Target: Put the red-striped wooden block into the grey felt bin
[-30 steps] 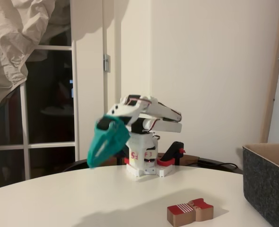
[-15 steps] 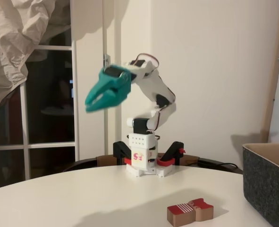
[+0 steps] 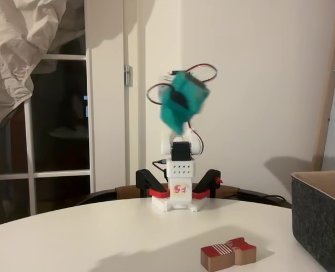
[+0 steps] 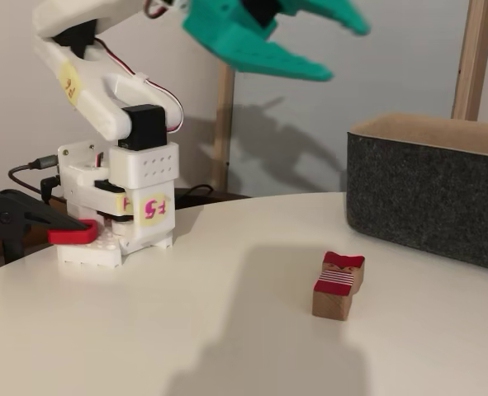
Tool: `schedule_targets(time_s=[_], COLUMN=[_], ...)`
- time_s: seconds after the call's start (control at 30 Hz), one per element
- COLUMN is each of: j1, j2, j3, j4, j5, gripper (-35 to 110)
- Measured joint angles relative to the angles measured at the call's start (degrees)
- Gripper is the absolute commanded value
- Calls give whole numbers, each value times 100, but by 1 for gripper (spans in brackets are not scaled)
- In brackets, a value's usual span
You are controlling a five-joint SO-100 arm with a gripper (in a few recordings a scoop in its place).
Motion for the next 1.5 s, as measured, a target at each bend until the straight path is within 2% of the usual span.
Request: schedule_targets(time_s=[0.23,0.33,0.67,1.0,1.23,1.5], j1=[-571,-598,-659,-1274,-1881,-1934], j2=[-589,-923,-2048,-2347,-2795,-3683], j3=[-9,-9,-615,-791,-800,-800], j4=[18,193,2303,3173,3226,3226], j5=[-422,-932,-2575,-3076,-3322,-3313], gripper=[16,17,29,29,33,32])
